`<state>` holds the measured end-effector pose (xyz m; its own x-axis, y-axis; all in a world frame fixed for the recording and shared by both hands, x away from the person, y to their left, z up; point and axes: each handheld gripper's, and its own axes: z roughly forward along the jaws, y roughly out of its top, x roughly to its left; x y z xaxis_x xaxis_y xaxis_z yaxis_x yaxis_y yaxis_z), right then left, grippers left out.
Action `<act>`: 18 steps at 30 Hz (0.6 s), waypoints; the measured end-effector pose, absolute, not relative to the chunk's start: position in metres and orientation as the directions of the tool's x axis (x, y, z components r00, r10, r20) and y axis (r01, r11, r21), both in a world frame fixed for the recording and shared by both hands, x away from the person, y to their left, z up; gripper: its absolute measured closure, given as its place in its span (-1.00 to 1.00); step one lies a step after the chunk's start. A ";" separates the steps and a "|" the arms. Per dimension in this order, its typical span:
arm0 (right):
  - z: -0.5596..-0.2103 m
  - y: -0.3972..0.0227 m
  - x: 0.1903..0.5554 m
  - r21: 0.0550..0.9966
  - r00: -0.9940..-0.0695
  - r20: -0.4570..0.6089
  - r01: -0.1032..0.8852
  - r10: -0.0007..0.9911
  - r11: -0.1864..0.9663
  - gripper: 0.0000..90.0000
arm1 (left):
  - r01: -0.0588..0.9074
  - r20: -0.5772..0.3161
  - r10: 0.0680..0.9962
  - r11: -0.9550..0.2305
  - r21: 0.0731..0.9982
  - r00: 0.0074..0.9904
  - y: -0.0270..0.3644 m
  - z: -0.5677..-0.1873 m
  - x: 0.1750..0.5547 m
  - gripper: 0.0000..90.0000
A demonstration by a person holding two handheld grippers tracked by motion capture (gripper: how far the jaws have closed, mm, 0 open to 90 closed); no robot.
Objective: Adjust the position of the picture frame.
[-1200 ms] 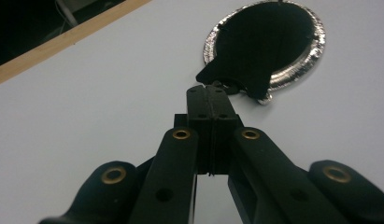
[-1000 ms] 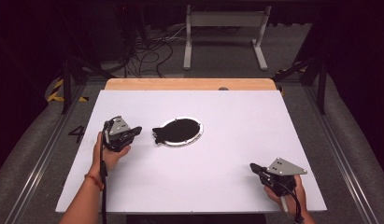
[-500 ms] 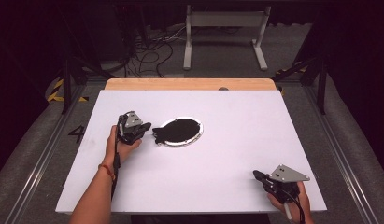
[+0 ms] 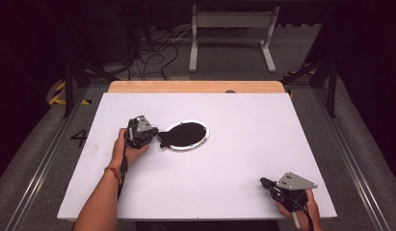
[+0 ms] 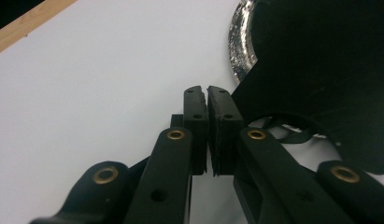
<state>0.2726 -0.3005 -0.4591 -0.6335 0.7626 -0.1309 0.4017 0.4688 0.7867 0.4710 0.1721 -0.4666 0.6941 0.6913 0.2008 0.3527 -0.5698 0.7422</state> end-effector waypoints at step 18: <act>-0.459 -0.305 0.270 0.795 -0.628 -0.122 0.402 0.769 0.454 0.98 | 0.383 0.124 0.668 -0.558 0.736 0.734 0.171 -0.466 0.483 1.00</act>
